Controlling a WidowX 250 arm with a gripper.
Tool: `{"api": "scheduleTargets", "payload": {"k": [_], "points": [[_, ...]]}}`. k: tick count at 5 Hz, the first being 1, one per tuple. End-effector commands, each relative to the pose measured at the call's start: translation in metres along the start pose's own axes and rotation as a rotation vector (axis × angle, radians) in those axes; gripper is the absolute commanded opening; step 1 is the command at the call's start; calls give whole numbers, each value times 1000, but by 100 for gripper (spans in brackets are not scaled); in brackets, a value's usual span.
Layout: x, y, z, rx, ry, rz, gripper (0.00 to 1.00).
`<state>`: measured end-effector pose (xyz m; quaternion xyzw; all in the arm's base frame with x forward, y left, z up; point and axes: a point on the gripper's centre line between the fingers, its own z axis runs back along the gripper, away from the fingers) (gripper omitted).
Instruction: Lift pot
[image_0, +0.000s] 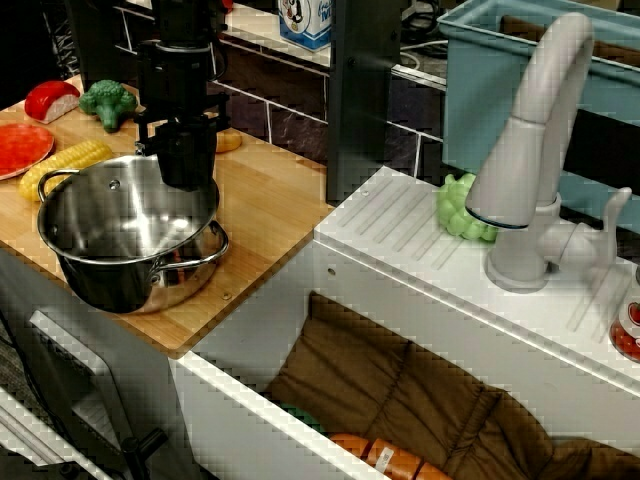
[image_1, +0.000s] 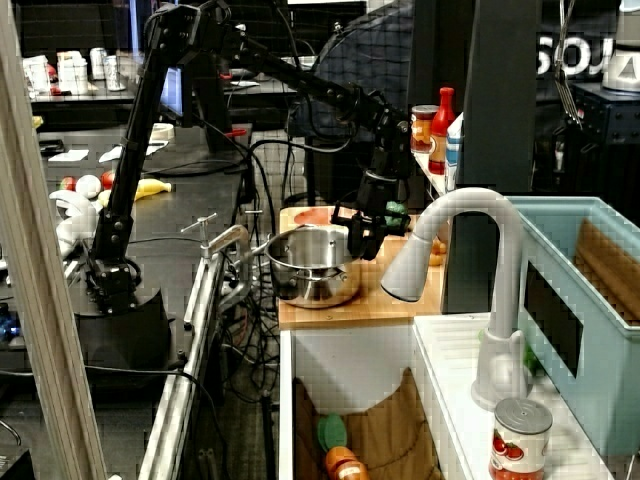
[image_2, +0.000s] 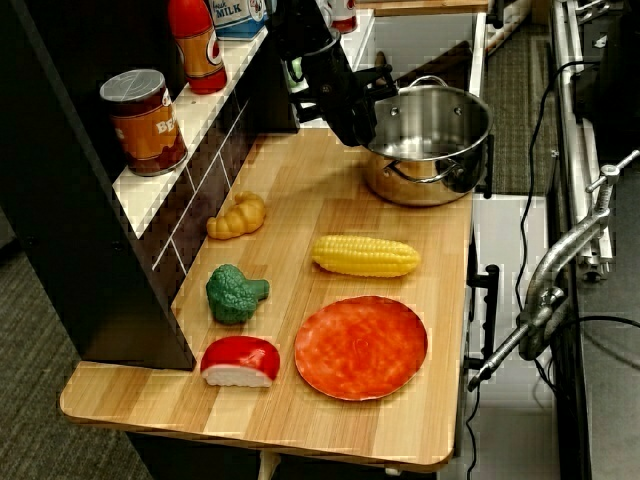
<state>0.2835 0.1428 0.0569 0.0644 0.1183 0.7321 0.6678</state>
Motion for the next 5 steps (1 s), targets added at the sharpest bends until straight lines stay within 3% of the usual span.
{"api": "scheduleTargets", "payload": {"k": [1, 2, 4, 5], "points": [[-11, 21, 52, -147, 43, -93, 0], [-12, 26, 56, -157, 54, -119, 0], [-12, 25, 56, -166, 26, -131, 0], [-13, 21, 69, -181, 31, -113, 0]]}}
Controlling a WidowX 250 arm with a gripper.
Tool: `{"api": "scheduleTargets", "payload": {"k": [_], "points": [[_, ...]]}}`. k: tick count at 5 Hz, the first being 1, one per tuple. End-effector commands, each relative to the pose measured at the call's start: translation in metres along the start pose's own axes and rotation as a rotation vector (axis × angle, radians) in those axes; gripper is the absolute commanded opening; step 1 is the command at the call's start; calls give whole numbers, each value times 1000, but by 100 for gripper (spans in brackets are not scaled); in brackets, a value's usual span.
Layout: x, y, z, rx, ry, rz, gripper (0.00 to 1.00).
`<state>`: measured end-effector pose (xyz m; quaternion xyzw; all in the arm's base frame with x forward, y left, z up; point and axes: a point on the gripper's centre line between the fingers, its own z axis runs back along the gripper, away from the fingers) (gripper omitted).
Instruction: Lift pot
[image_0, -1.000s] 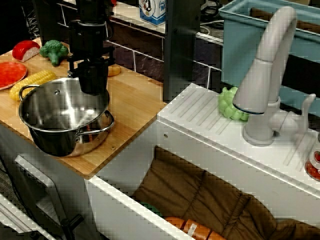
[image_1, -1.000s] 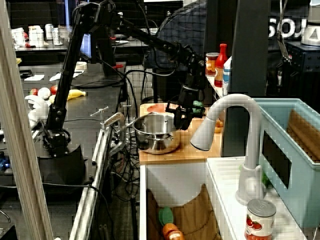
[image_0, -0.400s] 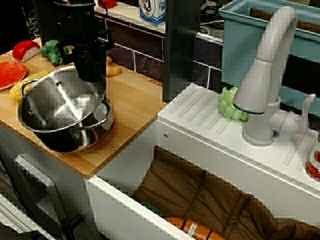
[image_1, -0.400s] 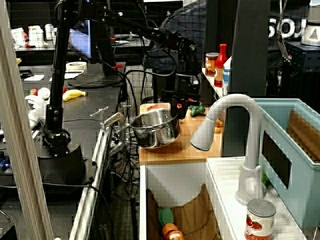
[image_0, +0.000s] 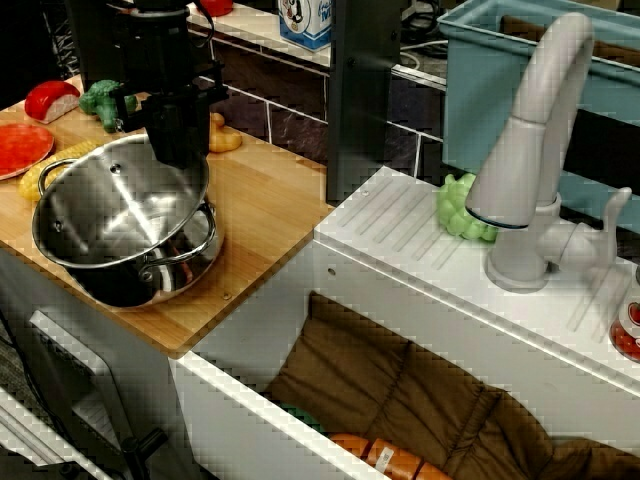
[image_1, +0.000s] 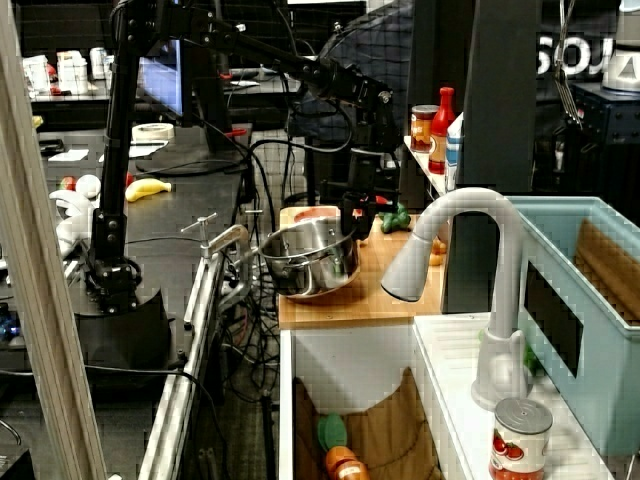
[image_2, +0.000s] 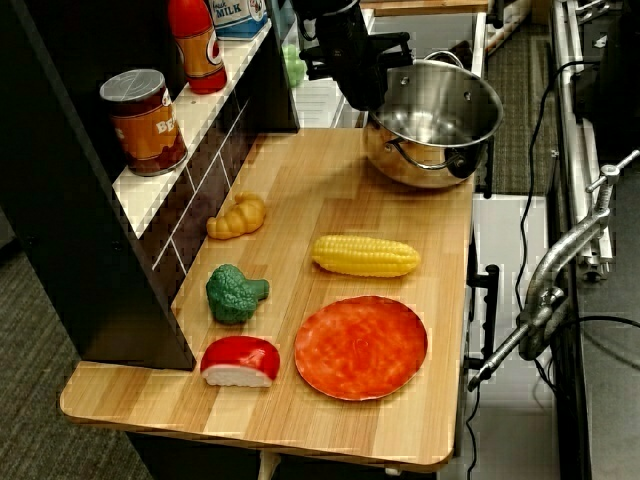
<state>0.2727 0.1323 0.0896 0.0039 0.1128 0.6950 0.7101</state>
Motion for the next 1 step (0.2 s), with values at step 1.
{"api": "scheduleTargets", "payload": {"k": [1], "points": [[-8, -5, 57, -106, -31, 5, 0]]}}
